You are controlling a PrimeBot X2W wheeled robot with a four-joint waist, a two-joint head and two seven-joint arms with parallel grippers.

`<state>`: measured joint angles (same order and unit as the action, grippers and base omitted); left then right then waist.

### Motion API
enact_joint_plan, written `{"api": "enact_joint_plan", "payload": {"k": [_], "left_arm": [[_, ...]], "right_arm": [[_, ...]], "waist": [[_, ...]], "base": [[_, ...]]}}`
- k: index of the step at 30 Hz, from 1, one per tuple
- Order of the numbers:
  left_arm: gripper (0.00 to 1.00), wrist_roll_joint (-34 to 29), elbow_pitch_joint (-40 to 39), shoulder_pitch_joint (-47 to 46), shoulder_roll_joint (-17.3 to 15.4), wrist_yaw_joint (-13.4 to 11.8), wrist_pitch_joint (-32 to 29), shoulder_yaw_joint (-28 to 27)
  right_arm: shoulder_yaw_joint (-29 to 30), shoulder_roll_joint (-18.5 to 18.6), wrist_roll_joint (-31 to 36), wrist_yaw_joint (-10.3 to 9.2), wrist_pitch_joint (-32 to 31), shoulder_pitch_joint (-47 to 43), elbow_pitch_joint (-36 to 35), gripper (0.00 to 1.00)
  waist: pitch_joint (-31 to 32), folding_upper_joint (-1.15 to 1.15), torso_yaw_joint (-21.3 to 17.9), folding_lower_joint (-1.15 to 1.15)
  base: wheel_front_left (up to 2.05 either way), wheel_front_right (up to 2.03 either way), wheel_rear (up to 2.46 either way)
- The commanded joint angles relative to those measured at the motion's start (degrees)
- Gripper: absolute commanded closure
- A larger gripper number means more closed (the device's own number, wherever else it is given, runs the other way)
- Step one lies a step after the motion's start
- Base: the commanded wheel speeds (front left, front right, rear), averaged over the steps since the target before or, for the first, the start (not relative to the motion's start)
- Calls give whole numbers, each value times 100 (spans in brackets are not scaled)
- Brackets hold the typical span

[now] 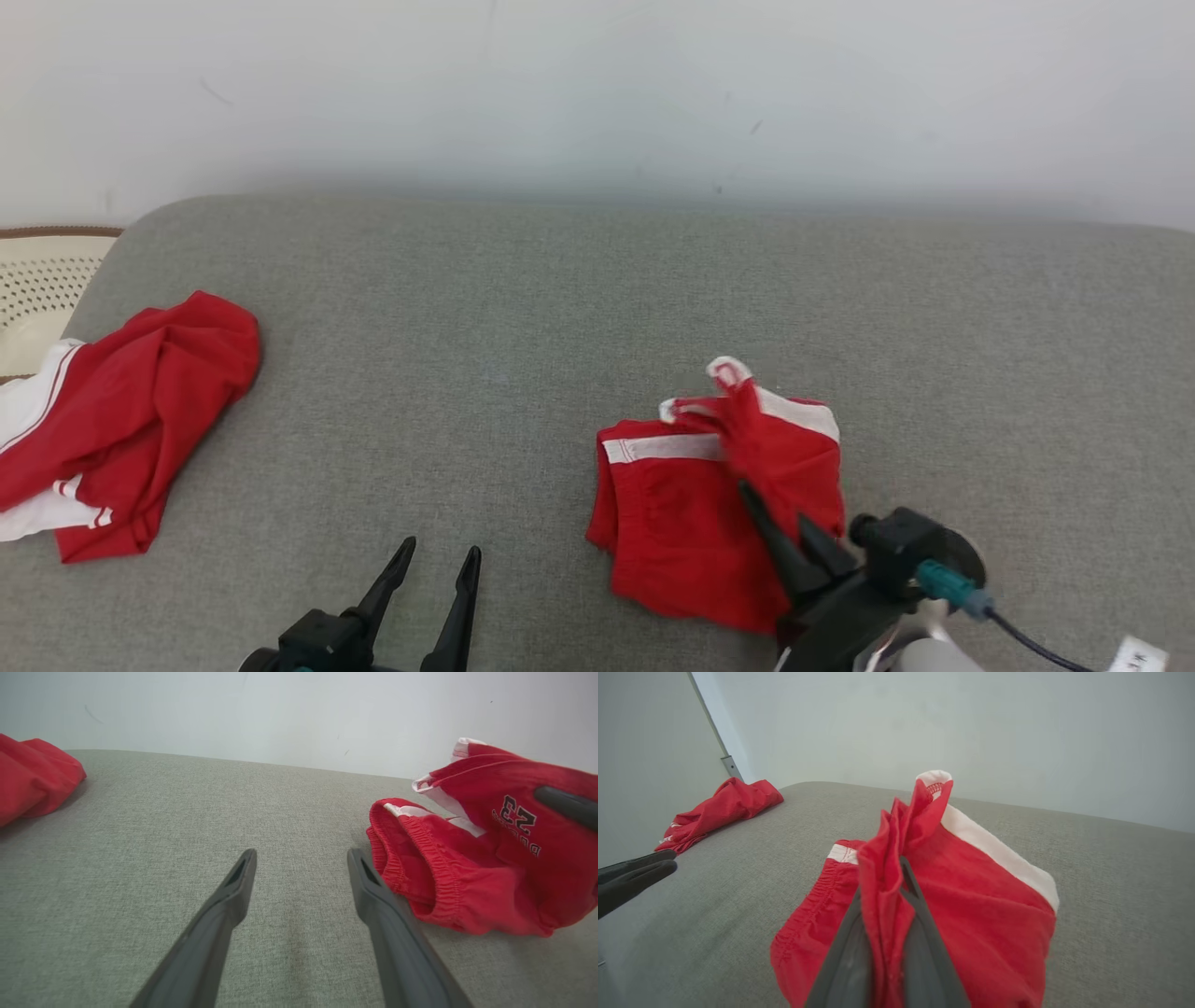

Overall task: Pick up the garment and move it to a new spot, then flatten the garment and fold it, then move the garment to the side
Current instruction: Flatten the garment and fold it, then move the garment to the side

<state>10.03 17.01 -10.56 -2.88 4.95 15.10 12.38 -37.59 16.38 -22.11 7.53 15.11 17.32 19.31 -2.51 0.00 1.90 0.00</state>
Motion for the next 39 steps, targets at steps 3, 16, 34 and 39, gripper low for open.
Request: {"api": "enact_joint_plan", "payload": {"k": [3, 16, 34, 39], "left_arm": [[0, 20, 40, 94, -5, 2, 8, 25], [0, 96, 59, 32, -5, 5, 8, 76], [0, 53, 120, 143, -5, 6, 8, 84], [0, 50, 107, 54, -5, 10, 8, 163]], "right_arm": [[-470, -1, -119, -9, 3, 164, 3, 100], [-1307, -311, -491, -9, 4, 580, 720, 0], [648, -309, -277, -8, 4, -153, 1237, 0], [886, -350, -240, -8, 4, -52, 1584, 0]], "waist": [[-18, 0, 94, 0], [-45, 0, 373, 0], [47, 0, 265, 0], [-37, 0, 344, 0]], "base": [[0, 0, 0], [0, 0, 0], [0, 0, 0], [0, 0, 0]]}}
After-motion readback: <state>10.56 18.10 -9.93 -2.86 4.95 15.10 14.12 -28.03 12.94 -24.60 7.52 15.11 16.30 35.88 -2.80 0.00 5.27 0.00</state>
